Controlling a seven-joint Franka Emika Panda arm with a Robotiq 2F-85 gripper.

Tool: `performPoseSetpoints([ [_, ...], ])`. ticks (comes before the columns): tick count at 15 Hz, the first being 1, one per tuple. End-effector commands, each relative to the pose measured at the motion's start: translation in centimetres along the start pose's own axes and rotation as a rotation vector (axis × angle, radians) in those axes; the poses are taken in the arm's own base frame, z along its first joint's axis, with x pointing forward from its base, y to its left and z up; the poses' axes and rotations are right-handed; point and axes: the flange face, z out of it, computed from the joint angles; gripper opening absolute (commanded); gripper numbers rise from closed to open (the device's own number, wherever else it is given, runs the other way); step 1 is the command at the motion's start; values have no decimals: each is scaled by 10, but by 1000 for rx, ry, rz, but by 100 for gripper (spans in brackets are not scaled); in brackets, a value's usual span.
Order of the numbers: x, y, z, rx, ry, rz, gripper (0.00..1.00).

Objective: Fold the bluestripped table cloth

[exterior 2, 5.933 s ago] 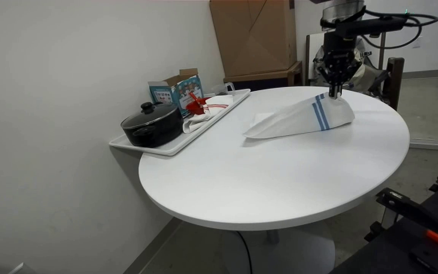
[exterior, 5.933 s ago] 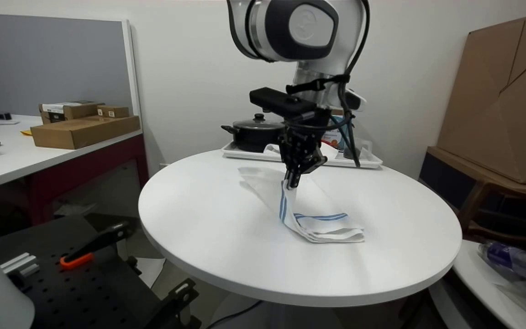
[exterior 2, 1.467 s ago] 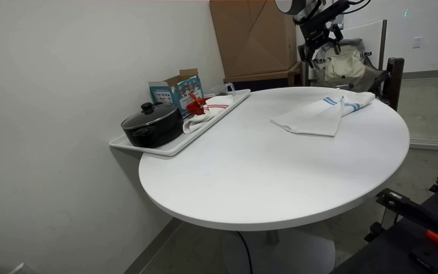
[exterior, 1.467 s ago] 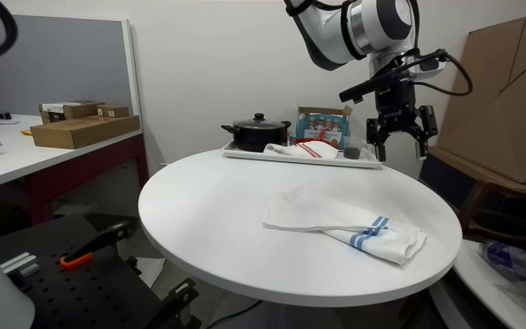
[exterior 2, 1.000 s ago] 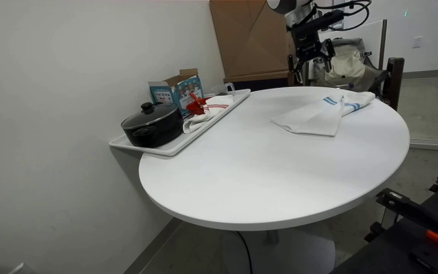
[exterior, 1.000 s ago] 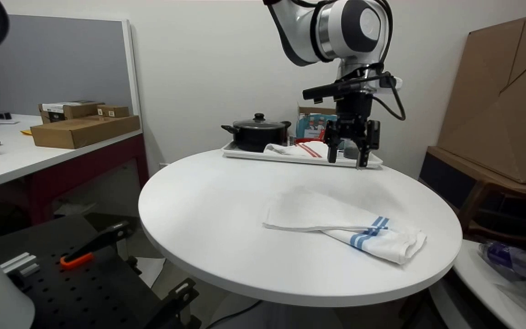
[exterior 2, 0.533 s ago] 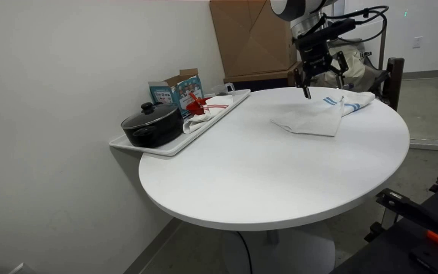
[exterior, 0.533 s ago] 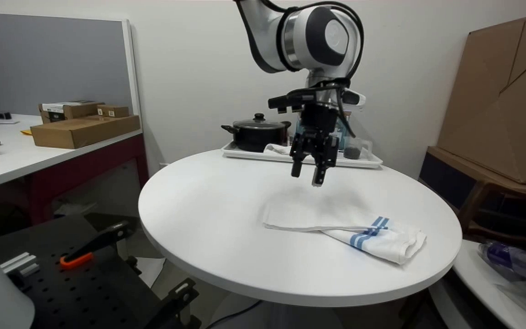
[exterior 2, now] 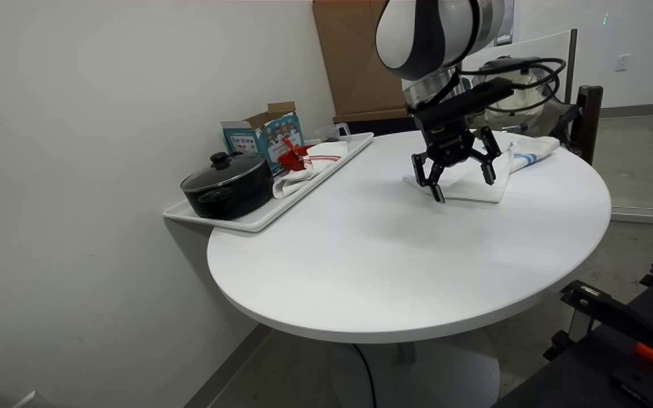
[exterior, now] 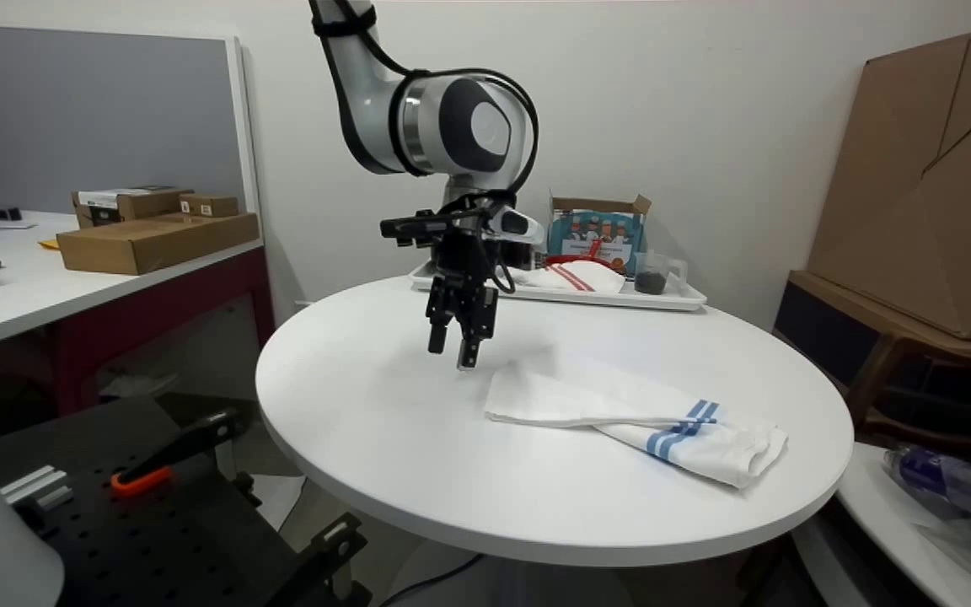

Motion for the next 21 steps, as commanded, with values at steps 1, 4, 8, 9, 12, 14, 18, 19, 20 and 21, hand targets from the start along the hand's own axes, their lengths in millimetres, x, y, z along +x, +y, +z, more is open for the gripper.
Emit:
performPoseSetpoints([
  [1,-15,6,-7,-45,33,-16,100],
  [4,-13,27,-26,-115,61,-59,100],
  [8,-1,47,-48,-178,152,-78,100],
  [9,2,48,-49,-173,177,-71,100],
  [12,9,49,-44,-133,208,-41,100],
  [14,13,52,-38,-114,220,-14,100],
  [18,17,63,-23,-93,238,41,100],
  [19,19,66,-19,-88,241,55,100],
  [20,19,69,-14,-82,242,70,100],
  [21,20,71,-10,-77,243,81,100],
])
